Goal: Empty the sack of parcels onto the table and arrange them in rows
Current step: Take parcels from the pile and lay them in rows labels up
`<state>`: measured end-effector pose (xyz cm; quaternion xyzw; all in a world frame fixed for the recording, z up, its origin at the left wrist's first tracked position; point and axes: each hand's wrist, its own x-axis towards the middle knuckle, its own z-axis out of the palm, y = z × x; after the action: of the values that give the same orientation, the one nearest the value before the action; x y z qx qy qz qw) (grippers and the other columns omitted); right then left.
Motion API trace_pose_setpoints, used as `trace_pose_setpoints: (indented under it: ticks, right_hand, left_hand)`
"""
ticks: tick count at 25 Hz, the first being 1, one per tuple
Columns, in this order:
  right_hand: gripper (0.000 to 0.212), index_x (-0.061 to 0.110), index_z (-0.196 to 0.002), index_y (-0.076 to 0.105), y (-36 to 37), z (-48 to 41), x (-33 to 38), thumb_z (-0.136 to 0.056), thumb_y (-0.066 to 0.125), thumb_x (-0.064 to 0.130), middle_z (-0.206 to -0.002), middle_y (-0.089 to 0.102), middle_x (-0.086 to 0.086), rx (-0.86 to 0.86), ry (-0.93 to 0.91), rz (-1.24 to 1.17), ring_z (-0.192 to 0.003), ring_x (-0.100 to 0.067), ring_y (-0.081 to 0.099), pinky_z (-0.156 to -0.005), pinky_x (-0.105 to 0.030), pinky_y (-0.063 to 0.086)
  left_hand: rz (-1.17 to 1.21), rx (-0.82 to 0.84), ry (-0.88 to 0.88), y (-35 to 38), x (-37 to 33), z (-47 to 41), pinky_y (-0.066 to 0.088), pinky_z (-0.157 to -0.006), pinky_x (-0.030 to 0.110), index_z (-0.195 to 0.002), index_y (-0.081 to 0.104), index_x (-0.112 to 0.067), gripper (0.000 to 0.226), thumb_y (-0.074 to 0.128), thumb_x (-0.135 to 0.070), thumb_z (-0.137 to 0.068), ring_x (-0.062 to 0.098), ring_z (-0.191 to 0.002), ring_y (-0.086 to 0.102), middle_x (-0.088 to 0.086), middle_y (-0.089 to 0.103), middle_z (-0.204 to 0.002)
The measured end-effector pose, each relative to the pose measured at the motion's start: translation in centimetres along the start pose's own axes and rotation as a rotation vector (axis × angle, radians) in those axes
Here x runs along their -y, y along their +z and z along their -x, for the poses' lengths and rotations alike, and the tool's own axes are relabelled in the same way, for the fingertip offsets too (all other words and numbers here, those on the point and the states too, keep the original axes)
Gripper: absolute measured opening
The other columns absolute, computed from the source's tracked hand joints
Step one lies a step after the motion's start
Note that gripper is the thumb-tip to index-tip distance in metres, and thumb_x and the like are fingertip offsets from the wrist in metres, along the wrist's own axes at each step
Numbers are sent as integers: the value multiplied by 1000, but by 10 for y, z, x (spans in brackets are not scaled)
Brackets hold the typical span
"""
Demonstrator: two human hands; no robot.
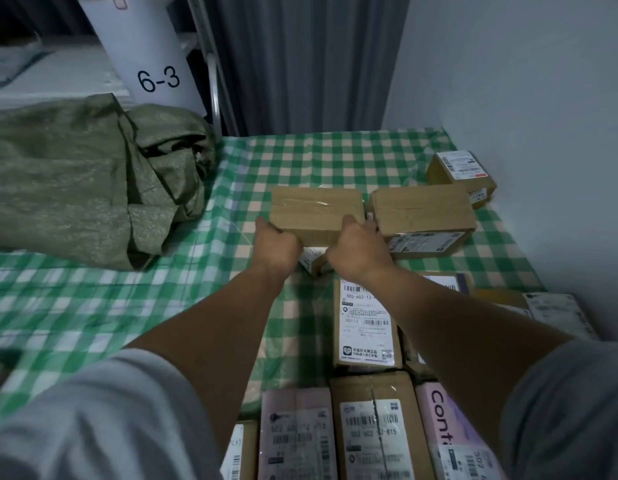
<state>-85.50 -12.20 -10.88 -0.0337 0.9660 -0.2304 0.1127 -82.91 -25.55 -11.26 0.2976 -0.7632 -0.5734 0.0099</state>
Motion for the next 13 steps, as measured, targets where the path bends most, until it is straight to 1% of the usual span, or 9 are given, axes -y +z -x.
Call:
trace_pose_setpoints:
  ticks: [1,3,4,5,7,8,10,12,13]
  right_hand:
    - [45,10,-134,47,1,1,0,-91,60,16,-139,40,-24,-1,31,-32,-123,-44,46,-103,-50,46]
    - [51,9,-137,47,1,6,0,-88,61,10,-140,38,-23,-24,69,-92,-128,-44,41,-108,-50,43]
    - [56,8,-140,46,0,10,0,-86,61,5,-140,37,-22,-40,65,-120,-130,-43,39,-111,-50,41]
    - [61,9,-142,46,-1,15,0,-84,60,1,-140,37,-22,-59,49,-140,-132,-43,36,-113,-49,38]
    - [66,10,-145,44,-6,27,3,-83,60,-4,-140,36,-22,-96,6,-148,-133,-42,32,-115,-46,33]
    - [66,11,-144,45,-7,33,5,-82,60,-5,-141,35,-21,-115,-16,-130,-133,-41,31,-115,-43,30]
    - [68,12,-144,44,-10,46,11,-81,62,-6,-147,28,-19,-145,-67,-76,-136,-40,27,-116,-41,27]
    - [77,13,-146,38,-11,60,22,-78,68,-4,-154,18,-19,-173,-146,-6,-138,-39,22,-117,-44,27]
    - [80,14,-147,37,-12,66,26,-77,72,-1,-156,17,-18,-201,-191,45,-137,-39,22,-117,-46,29]
  left_hand:
    - [20,10,-13,0,-1,-1,44,-63,23,-120,42,-12,38,56,2,-87,12,-87,57,-1,57,-97]
    - [49,-21,-20,-6,5,-1,47,-64,25,-115,47,-13,35,58,-1,-85,14,-87,59,4,61,-100]
    - [40,-64,-9,-11,8,-1,53,-69,30,-113,50,-14,34,59,-4,-82,19,-91,62,6,63,-105]
    - [-8,-110,6,-17,11,3,57,-78,37,-113,54,-15,35,60,-6,-79,24,-98,63,7,62,-110]
    - [-154,-190,38,-27,16,11,53,-97,44,-123,57,-14,46,58,-7,-78,29,-112,56,10,54,-123]
    - [-186,-220,57,-32,16,16,51,-101,45,-129,57,-12,52,57,-5,-77,32,-116,52,13,49,-126]
    - [-146,-219,103,-43,14,29,51,-101,45,-130,57,-10,57,54,-1,-73,35,-116,50,11,44,-123]
    - [-85,-179,126,-58,10,44,51,-100,45,-130,54,-8,57,50,5,-74,35,-114,50,4,35,-118]
    - [-74,-172,141,-68,8,51,52,-99,47,-130,53,-9,59,50,5,-72,35,-113,51,3,35,-117]
